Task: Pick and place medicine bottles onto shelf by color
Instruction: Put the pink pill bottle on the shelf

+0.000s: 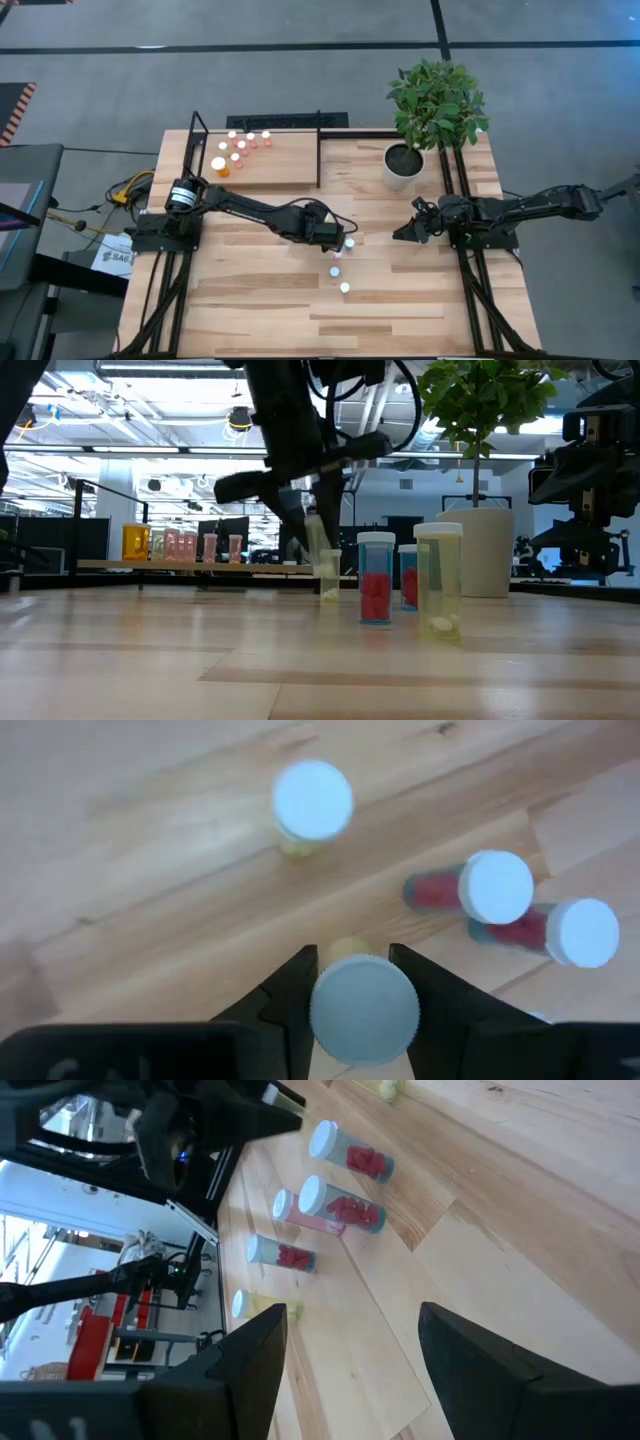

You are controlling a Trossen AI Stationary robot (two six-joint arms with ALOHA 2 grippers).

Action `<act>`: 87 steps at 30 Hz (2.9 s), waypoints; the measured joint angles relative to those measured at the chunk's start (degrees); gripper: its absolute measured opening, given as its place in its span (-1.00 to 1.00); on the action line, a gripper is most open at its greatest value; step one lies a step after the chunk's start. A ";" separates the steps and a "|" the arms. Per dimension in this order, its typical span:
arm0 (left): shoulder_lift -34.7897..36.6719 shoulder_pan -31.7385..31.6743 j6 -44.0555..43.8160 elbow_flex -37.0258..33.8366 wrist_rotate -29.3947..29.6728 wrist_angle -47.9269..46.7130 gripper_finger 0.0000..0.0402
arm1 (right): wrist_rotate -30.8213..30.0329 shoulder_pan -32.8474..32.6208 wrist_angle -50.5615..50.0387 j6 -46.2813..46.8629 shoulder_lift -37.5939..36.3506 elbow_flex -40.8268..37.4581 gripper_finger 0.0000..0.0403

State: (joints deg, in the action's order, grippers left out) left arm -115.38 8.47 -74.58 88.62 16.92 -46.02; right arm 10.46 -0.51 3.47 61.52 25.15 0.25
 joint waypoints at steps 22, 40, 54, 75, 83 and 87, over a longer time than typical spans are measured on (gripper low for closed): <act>8.16 -12.03 16.60 10.58 10.39 -25.37 -0.46 | -0.01 0.00 0.00 0.00 0.00 0.01 0.24; 8.64 -36.29 46.88 10.46 -3.51 -22.43 -0.47 | -0.02 0.02 -0.02 0.00 0.02 0.00 0.24; 8.22 -44.70 64.90 4.91 -8.77 -11.68 -0.47 | -0.02 0.01 -0.02 0.00 0.02 0.00 0.24; 6.17 -48.15 68.55 4.04 -7.50 -3.46 -0.47 | -0.02 0.02 -0.02 0.00 0.02 0.02 0.24; 6.08 -48.83 64.96 -0.46 -7.87 0.59 -0.47 | -0.02 0.02 -0.02 0.00 0.00 0.02 0.24; 6.09 -48.88 64.17 -2.95 -7.64 2.32 -0.47 | -0.01 0.01 -0.02 0.00 0.01 0.01 0.24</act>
State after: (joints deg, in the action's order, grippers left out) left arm -109.30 -40.40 -10.41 85.67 9.28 -43.70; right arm 10.44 -0.51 3.44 61.52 25.16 0.26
